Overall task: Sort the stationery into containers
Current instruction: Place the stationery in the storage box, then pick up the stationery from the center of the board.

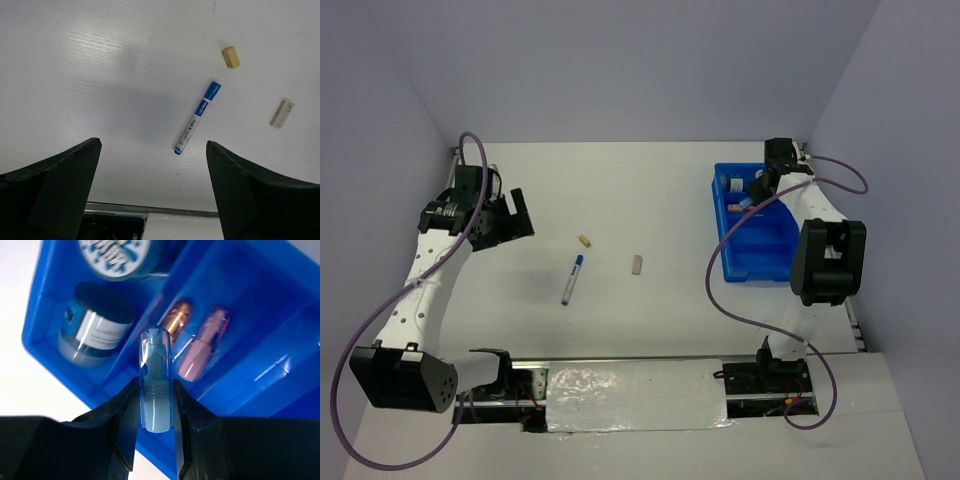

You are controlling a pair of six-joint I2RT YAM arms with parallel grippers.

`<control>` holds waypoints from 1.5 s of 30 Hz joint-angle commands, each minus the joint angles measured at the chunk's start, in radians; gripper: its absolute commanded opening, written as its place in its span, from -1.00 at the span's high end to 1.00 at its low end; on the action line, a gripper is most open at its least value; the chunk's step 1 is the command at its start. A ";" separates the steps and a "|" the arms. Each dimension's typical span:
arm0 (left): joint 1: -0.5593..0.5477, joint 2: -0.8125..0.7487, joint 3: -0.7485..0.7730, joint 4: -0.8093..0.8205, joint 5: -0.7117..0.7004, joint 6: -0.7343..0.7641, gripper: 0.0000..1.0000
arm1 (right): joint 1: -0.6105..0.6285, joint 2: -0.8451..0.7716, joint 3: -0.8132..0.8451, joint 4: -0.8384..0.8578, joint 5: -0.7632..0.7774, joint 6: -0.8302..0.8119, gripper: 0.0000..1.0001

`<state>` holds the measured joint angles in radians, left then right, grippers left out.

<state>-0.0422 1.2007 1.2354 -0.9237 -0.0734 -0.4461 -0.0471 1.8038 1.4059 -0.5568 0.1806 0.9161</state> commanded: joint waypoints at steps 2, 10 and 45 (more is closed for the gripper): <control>-0.025 0.019 0.065 -0.001 0.027 0.018 -0.99 | -0.017 -0.005 0.060 -0.052 0.056 0.142 0.84; -0.047 0.043 0.067 0.005 0.014 0.030 -0.99 | -0.042 0.080 0.145 -0.057 -0.027 0.116 -0.26; -0.047 0.135 0.096 0.048 -0.019 -0.014 -0.99 | 0.826 0.180 0.084 -0.153 0.082 -0.322 -0.47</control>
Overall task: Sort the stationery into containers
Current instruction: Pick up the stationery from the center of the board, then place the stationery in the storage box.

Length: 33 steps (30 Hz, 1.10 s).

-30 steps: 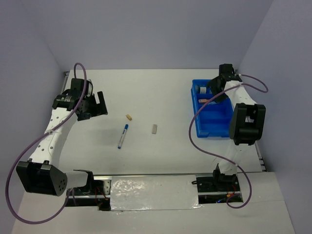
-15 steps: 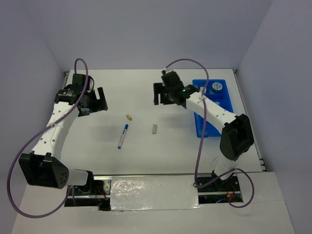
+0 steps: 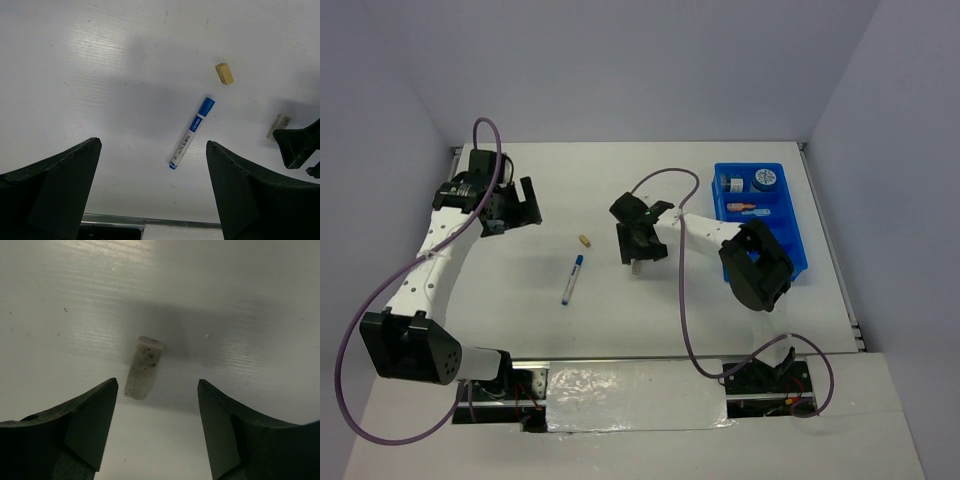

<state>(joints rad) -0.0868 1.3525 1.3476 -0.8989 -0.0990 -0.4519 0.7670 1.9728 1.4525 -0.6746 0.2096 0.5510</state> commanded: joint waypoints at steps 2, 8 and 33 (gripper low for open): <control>-0.002 -0.023 -0.025 0.022 0.007 -0.005 -0.99 | 0.012 0.032 0.019 -0.020 0.031 0.055 -0.36; -0.002 -0.038 -0.056 0.026 0.001 0.010 -0.99 | 0.022 0.067 -0.044 0.030 -0.019 0.076 0.05; -0.014 0.005 -0.002 0.049 0.058 -0.007 -0.99 | -0.822 -0.500 -0.334 0.063 -0.004 0.331 0.60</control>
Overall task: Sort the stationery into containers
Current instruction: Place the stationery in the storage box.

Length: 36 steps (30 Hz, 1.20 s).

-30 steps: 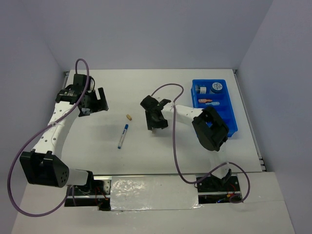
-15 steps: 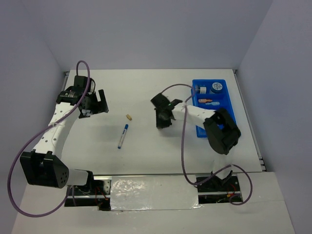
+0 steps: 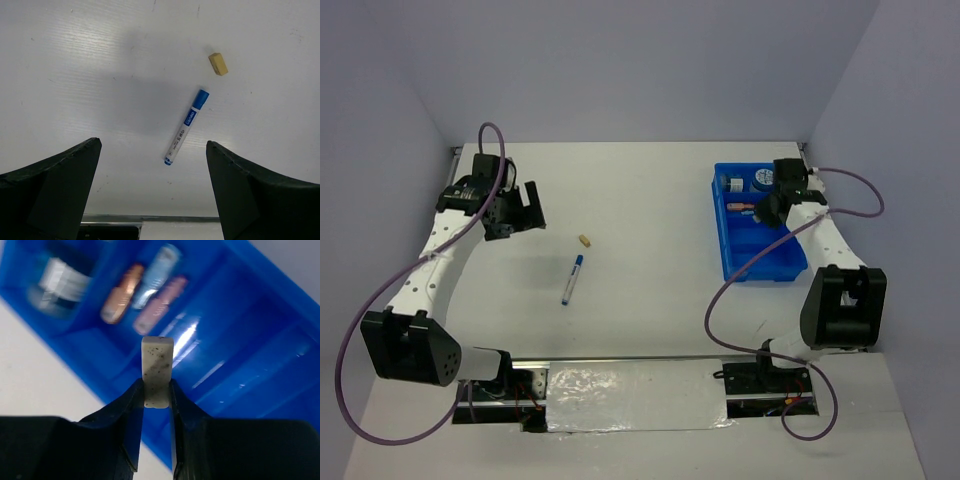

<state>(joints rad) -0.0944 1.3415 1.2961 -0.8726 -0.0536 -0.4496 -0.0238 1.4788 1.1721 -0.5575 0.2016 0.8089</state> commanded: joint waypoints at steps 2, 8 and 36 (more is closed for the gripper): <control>-0.010 0.037 0.078 0.011 0.023 -0.014 -0.99 | -0.056 -0.044 -0.124 -0.019 0.008 0.113 0.53; -0.019 0.068 0.104 0.018 0.018 -0.018 -0.99 | -0.090 0.001 -0.187 0.074 -0.028 0.105 0.36; -0.221 0.519 0.339 0.055 -0.110 -0.195 -0.99 | 0.088 -0.133 0.127 0.050 -0.172 -0.307 -0.48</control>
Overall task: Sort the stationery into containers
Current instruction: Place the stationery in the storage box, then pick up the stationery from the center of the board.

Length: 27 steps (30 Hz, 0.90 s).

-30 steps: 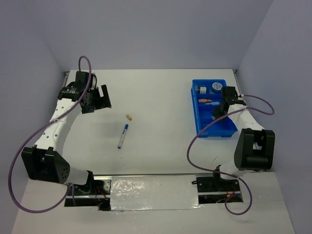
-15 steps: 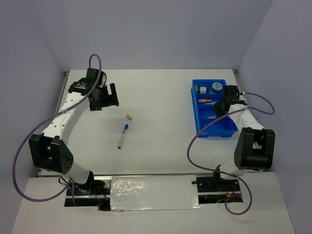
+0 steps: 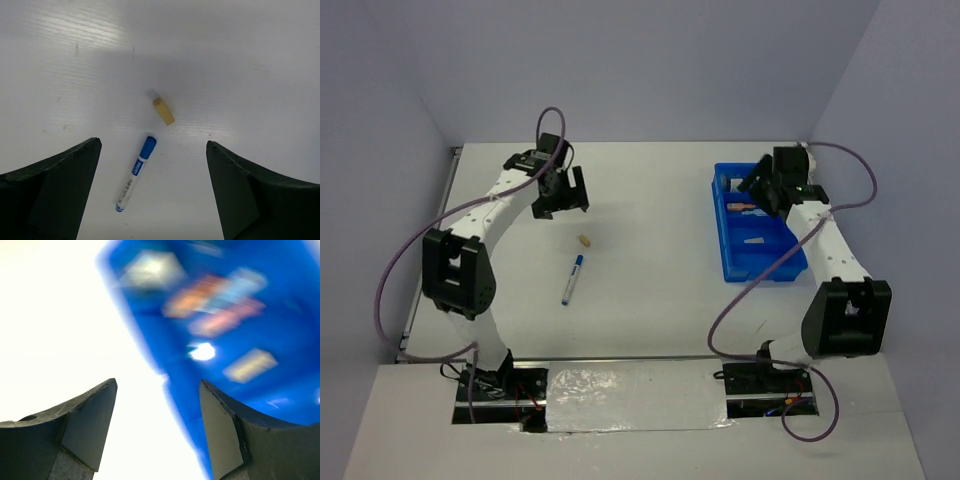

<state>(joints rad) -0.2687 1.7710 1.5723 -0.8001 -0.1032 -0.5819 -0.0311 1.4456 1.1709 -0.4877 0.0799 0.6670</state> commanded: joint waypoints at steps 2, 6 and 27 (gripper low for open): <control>-0.081 0.139 0.115 -0.051 -0.107 -0.111 -0.99 | 0.166 -0.109 0.157 -0.057 -0.125 -0.201 -0.49; -0.110 0.229 0.169 -0.126 -0.193 -0.202 -0.95 | 0.212 -0.168 0.127 -0.088 -0.222 -0.247 -0.49; -0.118 0.364 0.057 0.053 -0.150 -0.268 -0.26 | 0.223 -0.343 0.049 -0.232 -0.328 -0.340 -0.50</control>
<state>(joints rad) -0.3824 2.1120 1.6154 -0.7887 -0.2676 -0.8261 0.1894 1.1145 1.1858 -0.6857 -0.2302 0.3634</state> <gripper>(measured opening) 0.643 0.751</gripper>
